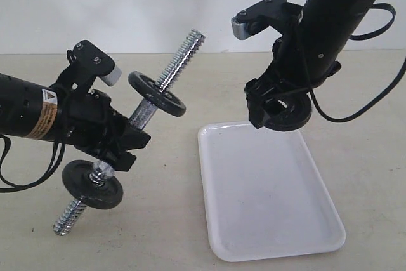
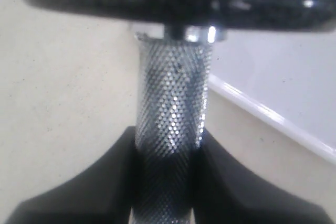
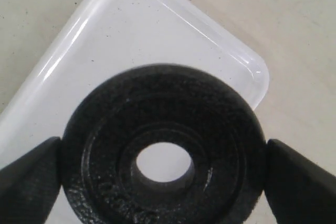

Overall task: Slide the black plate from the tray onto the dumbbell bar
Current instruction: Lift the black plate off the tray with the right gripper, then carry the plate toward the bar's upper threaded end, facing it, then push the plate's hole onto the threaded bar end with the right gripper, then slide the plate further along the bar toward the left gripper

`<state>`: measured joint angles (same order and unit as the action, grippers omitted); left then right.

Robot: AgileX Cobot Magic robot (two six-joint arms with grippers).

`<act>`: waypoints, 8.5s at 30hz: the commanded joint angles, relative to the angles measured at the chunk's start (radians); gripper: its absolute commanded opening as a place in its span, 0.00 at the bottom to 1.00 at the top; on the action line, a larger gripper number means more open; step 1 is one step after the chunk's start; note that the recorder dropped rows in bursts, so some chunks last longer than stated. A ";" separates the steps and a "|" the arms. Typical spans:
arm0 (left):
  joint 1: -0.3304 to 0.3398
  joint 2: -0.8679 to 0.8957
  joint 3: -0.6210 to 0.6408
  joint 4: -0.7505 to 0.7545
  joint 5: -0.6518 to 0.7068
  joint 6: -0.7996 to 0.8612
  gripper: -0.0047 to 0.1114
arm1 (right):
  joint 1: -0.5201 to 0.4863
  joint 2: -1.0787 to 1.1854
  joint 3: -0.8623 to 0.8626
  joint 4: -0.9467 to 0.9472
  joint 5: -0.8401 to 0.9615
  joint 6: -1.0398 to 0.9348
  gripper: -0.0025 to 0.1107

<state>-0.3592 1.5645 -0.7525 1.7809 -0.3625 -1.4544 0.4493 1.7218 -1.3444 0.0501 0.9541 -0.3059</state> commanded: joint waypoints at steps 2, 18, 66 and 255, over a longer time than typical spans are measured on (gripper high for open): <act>-0.001 -0.050 -0.006 -0.037 0.057 0.043 0.08 | 0.000 -0.044 -0.016 0.037 -0.038 -0.035 0.02; -0.001 -0.050 0.044 -0.037 0.157 0.091 0.08 | 0.000 -0.106 -0.016 0.256 -0.103 -0.217 0.02; -0.003 -0.050 0.080 -0.037 0.220 0.260 0.08 | -0.323 0.048 -0.016 1.203 0.263 -0.987 0.02; -0.003 -0.050 0.079 -0.299 0.019 0.567 0.08 | -0.221 0.244 -0.064 1.302 0.267 -1.038 0.02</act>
<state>-0.3574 1.5645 -0.6369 1.5321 -0.2423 -0.9000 0.2276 1.9839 -1.3958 1.2654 1.1989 -1.3318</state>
